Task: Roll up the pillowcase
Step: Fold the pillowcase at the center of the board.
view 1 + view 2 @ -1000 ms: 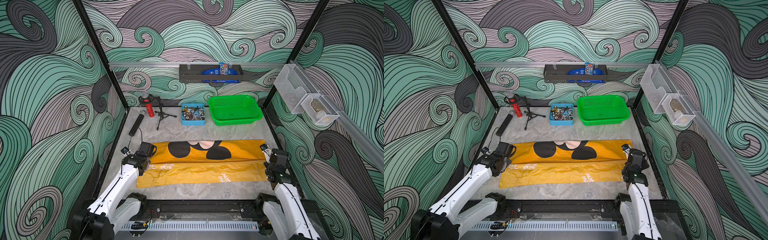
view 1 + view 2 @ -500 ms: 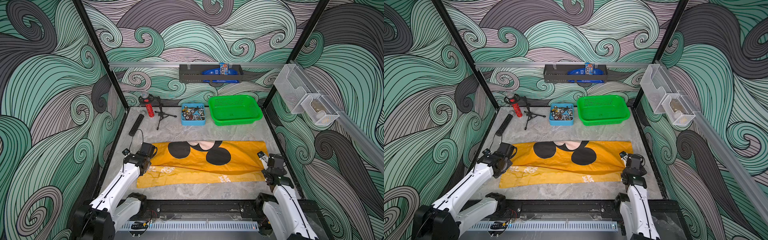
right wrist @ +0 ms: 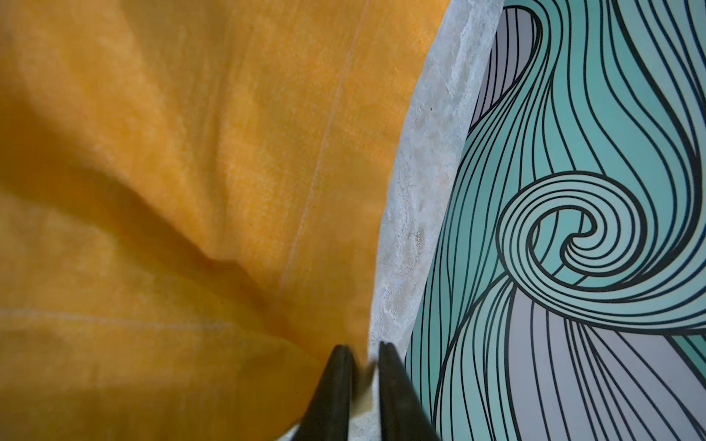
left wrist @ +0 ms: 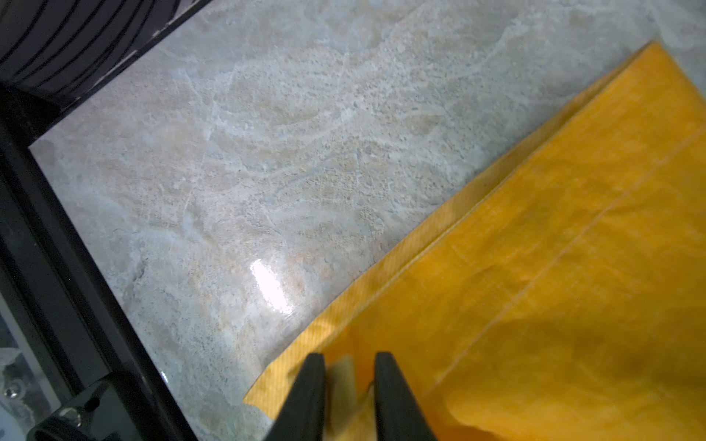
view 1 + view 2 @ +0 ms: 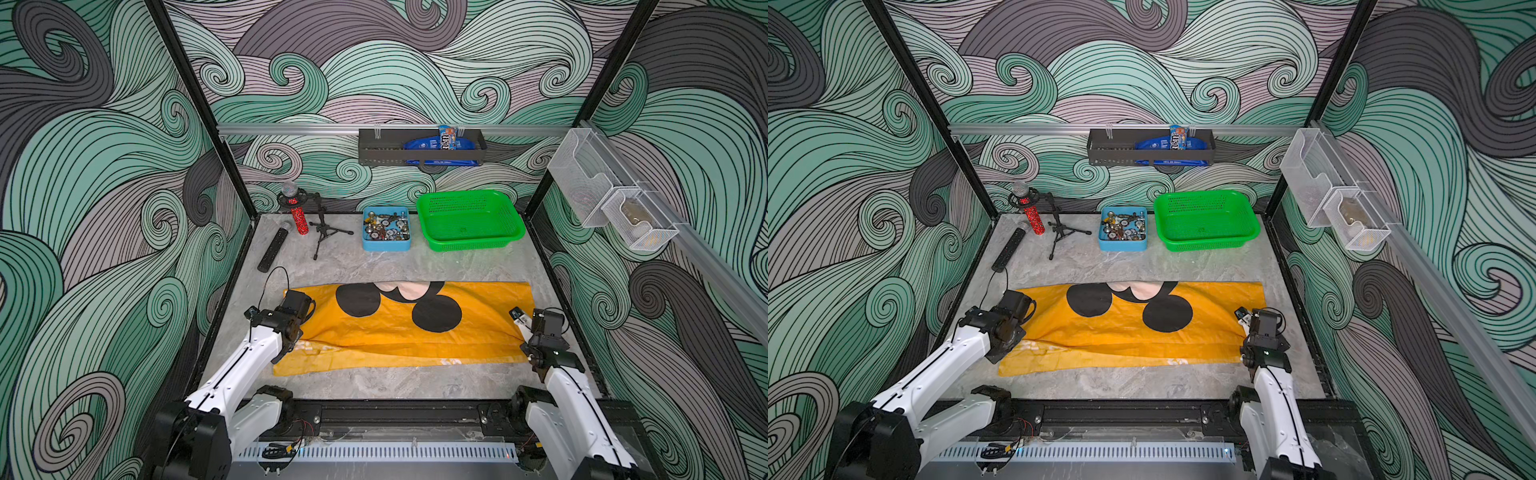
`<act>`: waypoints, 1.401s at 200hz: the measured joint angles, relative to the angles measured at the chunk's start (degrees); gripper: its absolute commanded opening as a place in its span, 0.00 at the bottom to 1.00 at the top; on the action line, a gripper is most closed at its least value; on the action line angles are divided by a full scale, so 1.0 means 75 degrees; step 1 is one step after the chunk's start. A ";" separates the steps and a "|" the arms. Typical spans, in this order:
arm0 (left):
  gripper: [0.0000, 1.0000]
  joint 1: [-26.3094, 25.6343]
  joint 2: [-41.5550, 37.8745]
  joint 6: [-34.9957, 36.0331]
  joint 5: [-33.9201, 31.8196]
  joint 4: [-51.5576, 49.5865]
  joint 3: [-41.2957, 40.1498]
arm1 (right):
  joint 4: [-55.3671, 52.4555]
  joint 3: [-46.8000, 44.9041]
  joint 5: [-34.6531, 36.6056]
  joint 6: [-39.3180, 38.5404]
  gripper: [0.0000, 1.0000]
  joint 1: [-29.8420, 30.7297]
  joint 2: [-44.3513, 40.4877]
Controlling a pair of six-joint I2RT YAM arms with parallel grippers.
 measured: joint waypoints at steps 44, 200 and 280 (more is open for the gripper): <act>0.46 0.0003 -0.0006 -0.0073 -0.0114 -0.0391 0.0402 | -0.0195 0.0323 -0.0003 -0.0221 0.47 0.0085 0.0277; 0.64 0.0012 0.0877 0.0944 0.1189 0.0353 0.0350 | 0.1043 0.2369 -0.4025 0.0874 0.69 0.6242 0.2034; 0.62 0.0090 0.1320 0.1929 0.0947 0.2186 0.0114 | 0.3861 0.2620 -0.5155 0.2177 0.61 0.9690 0.4931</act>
